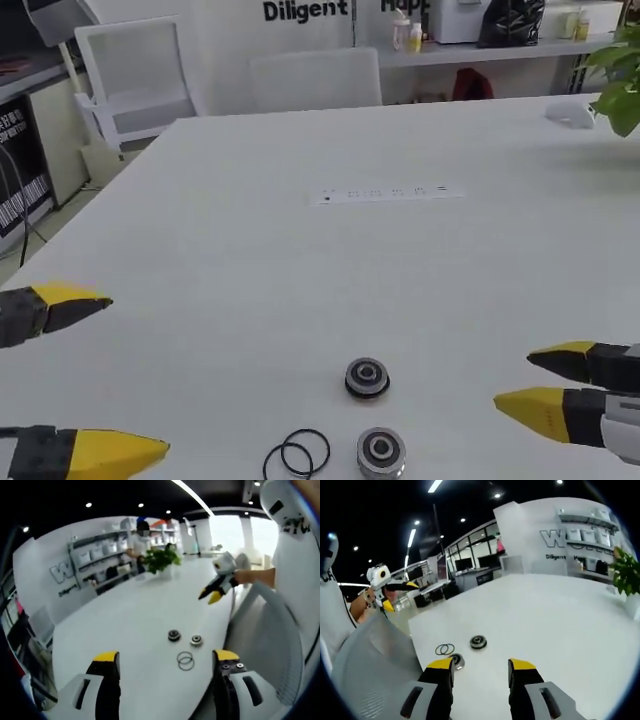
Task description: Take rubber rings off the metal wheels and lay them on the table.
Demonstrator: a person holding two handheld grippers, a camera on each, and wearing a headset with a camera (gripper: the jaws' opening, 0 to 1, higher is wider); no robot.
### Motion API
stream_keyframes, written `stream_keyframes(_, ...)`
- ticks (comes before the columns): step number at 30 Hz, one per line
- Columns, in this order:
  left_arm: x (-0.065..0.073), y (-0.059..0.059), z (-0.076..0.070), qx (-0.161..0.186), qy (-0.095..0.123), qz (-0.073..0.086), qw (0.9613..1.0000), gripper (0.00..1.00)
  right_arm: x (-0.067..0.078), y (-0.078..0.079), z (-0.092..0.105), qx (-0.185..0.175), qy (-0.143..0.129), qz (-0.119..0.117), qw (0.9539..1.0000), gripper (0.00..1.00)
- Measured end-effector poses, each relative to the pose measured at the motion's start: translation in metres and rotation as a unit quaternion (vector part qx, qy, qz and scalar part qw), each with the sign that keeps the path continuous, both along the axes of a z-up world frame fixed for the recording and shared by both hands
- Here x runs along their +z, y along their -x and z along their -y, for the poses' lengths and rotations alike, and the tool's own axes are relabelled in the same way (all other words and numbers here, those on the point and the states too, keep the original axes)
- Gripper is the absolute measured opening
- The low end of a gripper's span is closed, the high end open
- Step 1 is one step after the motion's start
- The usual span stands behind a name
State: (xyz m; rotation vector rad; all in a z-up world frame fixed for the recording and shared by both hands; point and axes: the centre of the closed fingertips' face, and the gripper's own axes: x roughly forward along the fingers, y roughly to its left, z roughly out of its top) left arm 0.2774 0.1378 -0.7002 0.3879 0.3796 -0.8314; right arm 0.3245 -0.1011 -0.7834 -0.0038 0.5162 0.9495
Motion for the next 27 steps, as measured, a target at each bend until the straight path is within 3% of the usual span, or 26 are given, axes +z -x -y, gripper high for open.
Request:
stream_keyframes(5, 0.009, -0.012, 0.012, -0.030, -0.020, 0.016, 0.9992, 0.77, -0.002, 0.000, 0.002, -0.008, -0.007, -0.005, 0.9999, 0.41)
stream_keyframes(12, 0.022, -0.027, 0.031, -0.059, -0.015, 0.037, 0.9975, 0.76, -0.008, 0.003, 0.002, -0.019, -0.022, -0.016, 0.9994, 0.40)
stream_keyframes(19, 0.018, -0.036, 0.044, -0.076, -0.020, 0.039, 0.9961, 0.75, -0.016, 0.008, -0.002, -0.019, -0.026, -0.030, 0.9990, 0.40)
stream_keyframes(27, 0.017, -0.052, 0.063, -0.089, -0.003, 0.044, 0.9950, 0.75, -0.018, 0.005, -0.003, -0.019, -0.028, -0.034, 0.9988, 0.40)
